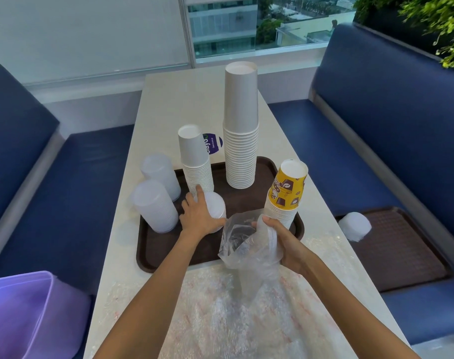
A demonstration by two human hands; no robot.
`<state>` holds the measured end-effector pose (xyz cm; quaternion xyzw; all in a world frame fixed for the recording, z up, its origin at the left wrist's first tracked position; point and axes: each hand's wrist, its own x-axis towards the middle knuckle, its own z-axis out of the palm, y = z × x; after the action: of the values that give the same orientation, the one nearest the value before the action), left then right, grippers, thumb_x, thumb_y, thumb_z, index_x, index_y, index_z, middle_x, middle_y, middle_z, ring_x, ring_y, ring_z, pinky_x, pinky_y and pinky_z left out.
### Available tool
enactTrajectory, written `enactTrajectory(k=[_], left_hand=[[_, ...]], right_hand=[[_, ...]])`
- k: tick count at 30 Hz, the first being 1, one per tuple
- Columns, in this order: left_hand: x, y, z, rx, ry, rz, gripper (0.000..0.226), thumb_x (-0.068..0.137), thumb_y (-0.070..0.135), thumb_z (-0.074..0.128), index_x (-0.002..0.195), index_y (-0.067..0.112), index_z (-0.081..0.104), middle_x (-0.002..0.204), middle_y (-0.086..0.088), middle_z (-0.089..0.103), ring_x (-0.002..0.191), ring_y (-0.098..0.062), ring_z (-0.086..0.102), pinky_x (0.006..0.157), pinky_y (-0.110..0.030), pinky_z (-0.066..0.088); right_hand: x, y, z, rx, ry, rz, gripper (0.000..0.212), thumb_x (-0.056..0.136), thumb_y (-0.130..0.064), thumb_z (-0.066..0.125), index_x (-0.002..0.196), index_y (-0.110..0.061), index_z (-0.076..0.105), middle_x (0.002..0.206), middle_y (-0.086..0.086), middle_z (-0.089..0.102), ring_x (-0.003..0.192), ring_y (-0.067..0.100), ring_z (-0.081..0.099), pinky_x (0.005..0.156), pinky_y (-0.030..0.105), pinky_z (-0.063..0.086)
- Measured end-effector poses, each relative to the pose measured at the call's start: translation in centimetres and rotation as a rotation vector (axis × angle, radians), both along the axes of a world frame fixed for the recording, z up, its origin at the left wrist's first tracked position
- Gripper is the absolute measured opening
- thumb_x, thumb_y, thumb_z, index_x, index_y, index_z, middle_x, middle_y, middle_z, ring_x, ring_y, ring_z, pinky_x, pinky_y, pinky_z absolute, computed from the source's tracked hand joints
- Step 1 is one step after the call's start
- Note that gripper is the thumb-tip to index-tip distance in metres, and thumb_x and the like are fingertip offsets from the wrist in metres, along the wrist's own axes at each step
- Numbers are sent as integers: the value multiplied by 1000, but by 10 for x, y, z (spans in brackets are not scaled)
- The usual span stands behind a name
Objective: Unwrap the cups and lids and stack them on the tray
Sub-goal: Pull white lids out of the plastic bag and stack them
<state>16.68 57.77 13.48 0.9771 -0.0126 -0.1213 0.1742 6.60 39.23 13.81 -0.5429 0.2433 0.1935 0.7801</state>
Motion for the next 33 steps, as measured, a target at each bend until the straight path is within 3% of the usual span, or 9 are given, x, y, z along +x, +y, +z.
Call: enactTrajectory(k=[3,7,10,13,19,21,24,29,33], left_hand=[[-5,3,18,-74,-116,-24,115,73,54,73,151,15,-3,156,-15,5,144,-33,9,115,-47,19],[-27,1,48,-528,-370,65,68,86,28,68,144,15,33,143,-9,37,130,-22,39,108,-34,37],[-50,-4,60,-761,-286,63,34,90,19,63,123,16,57,113,-2,61,101,-13,58,81,-11,48],[-69,-9,54,-858,-68,7,17,92,21,60,109,19,64,100,-1,66,87,-9,64,73,-14,52],[-92,-14,31,-1036,99,73,21,94,25,56,106,11,67,99,-6,71,91,-12,66,74,-14,50],[-99,-16,29,-1051,145,122,30,96,32,51,107,11,68,98,-2,71,92,-10,66,74,-13,49],[-105,-15,28,-1088,197,210,40,96,40,48,106,7,68,91,-2,69,84,-9,63,68,-13,47],[-111,-14,27,-1103,181,285,30,89,40,59,81,11,64,71,-1,62,68,-11,57,57,-18,44],[-111,-10,25,-1097,163,327,24,90,30,63,99,9,65,90,-8,70,82,-19,67,64,-26,50]], right_hand=[[-1,0,0,15,8,20,45,67,-52,55,104,-27,58,111,8,62,108,28,57,99,48,45],[-3,6,4,54,11,44,53,65,-54,54,109,-24,58,111,8,62,106,27,58,96,45,46],[-4,12,9,82,-19,59,48,67,-53,54,102,-22,63,102,8,66,96,23,61,83,39,51],[-5,16,13,73,-38,104,40,78,-53,47,97,-22,64,87,3,73,89,20,64,77,34,51],[-7,18,16,54,-78,179,33,95,-45,35,95,-25,62,80,-3,74,75,11,71,68,24,57],[-10,23,19,34,-135,207,34,86,-51,49,96,-22,62,85,-2,71,74,11,68,63,20,56],[-11,25,16,17,-188,241,60,59,-60,73,103,-20,65,94,4,72,77,12,70,64,22,57],[-11,26,11,-34,-169,251,56,82,-41,58,132,-17,49,124,7,62,108,21,62,83,29,55],[-11,27,8,-53,-149,208,37,92,-32,55,126,-19,53,119,6,64,102,20,64,74,26,57]])
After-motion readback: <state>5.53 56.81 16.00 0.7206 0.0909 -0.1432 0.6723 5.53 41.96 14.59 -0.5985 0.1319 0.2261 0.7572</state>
